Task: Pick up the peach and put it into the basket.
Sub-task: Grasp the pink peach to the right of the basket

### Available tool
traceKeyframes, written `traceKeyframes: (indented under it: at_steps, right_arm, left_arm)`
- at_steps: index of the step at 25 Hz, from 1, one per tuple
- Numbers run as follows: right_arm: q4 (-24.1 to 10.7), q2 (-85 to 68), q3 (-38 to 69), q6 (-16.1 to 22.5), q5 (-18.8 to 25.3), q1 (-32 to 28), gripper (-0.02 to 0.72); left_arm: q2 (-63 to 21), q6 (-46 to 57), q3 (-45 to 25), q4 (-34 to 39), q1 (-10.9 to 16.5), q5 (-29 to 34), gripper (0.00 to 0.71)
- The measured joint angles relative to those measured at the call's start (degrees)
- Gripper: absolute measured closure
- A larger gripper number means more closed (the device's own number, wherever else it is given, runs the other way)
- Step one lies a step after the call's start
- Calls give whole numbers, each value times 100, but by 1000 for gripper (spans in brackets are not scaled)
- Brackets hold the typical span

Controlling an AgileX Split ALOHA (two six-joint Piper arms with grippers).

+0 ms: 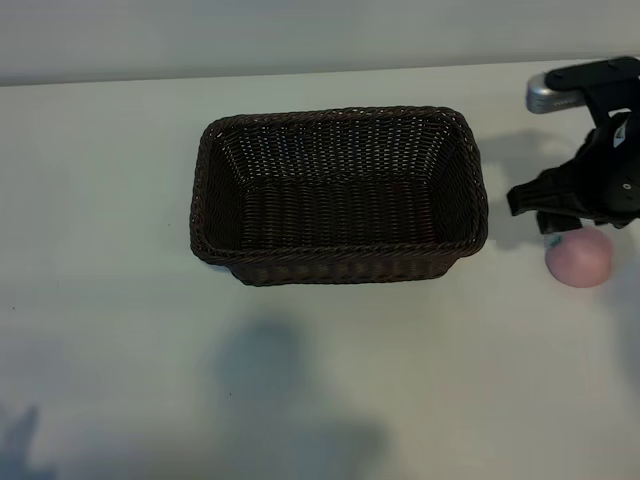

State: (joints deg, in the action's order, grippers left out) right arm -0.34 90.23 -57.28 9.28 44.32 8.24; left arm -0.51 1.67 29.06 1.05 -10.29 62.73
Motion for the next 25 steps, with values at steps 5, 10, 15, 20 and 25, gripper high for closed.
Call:
traceKeyframes:
  at_steps: [5,10,15,20,25]
  right_arm:
    - [34,386,0,-19,-89,-473,191]
    - [34,749,-7,-94,-380,-568,191]
    - [34,1255,-10,-102,-521,-568,191]
    - [34,1586,-10,-102,-558,-568,232]
    - [34,1587,-29,-91,-481,-568,562]
  left_arm:
    - [0,0,0,0,383,0,113]
    - [0,0,0,0,434,0,113]
    - [0,16,-5,-6,434,-28,113]
    - [0,16,-4,-18,434,-47,113]
    - [0,16,-4,-18,434,-47,113]
